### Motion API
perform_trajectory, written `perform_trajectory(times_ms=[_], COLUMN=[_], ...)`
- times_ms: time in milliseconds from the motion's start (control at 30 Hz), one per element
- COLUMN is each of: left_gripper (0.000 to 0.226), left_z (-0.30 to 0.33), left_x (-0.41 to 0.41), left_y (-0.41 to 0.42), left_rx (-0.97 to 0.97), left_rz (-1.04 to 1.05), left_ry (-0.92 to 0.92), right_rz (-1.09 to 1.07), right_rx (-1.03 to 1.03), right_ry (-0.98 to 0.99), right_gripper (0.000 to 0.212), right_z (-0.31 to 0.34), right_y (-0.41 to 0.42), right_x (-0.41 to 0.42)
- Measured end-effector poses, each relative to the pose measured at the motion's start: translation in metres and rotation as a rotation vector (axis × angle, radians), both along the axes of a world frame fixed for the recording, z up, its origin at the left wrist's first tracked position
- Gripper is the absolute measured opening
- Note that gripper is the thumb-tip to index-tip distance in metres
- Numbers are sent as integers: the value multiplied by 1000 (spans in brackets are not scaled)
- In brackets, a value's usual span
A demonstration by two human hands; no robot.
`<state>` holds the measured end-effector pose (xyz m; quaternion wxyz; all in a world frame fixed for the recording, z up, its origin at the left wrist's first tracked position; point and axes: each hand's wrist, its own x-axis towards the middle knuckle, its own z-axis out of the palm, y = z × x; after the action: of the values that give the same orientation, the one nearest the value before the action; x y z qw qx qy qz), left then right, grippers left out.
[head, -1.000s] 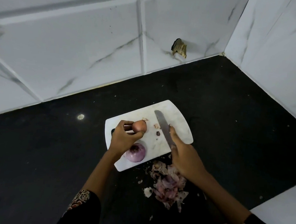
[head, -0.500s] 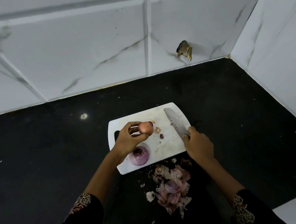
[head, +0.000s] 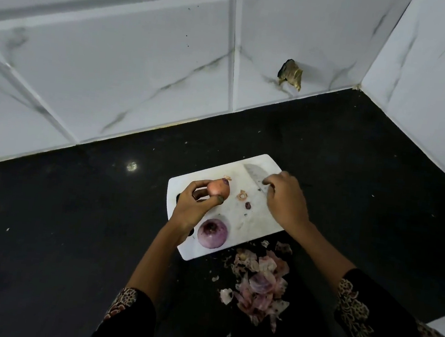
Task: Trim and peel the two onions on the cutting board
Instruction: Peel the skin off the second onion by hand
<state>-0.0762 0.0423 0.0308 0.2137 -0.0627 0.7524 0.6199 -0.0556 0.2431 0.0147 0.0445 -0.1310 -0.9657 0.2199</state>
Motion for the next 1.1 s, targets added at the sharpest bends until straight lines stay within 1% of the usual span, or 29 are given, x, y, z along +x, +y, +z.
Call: perform_trajectory(times_ms=[33,67,133,200,233,367,433,467,533,567,633,700,733,833,900,933,1000,1100], left_gripper=[41,40,39,39,39,40,40,40,41,42,45,51,50,38,34,32,29,30], left_z=[0,0,0,-1,-2,-8,-10,-11,-15,-16,-16,-13,-11,-6,-2,1,3,6], left_x=[0,0,0,0,0,-2,-3,-4,-5,-5,-4,-2,-1,1,3,4,6,9], left_y=[0,0,1,2,2,1,1,1,1,2,4,6,8,10,10,10,9,6], left_rx=[0,0,4,7,6,27,38,39,53,65,90,113,114,126,150,168,211,292], left_rz=[2,2,8,14,17,17,13,9,0,-2,0,5,-7,-25,-25,-25,-23,-24], left_ry=[-3,-5,-12,-20,-25,-36,-37,-35,-36,-33,-35,-46,-44,-19,-10,-16,-24,-48], right_rz=[89,194,389,479,498,593,630,633,565,509,385,328,324,383,412,422,447,584], right_rx=[-67,-80,15,157,196,275,248,210,102,31,-62,2,61,198,294,318,366,448], right_ry=[-10,-54,-182,-257,-243,60,80,54,86,132,183,183,150,-59,-181,-206,-172,-97], right_gripper=[35,42,54,58,56,36,43,40,14,13,22,36,42,48,52,53,50,44], right_z=[0,1,-2,-8,-12,-34,-41,-39,-31,-26,-16,-7,-7,-18,-25,-28,-30,-32], right_y=[-5,-11,-21,-28,-30,-22,-17,-15,-13,-11,-10,-11,-12,-13,-14,-13,-14,-13], right_x=[-4,-6,-8,-4,2,50,84,99,114,113,94,66,49,16,12,16,31,63])
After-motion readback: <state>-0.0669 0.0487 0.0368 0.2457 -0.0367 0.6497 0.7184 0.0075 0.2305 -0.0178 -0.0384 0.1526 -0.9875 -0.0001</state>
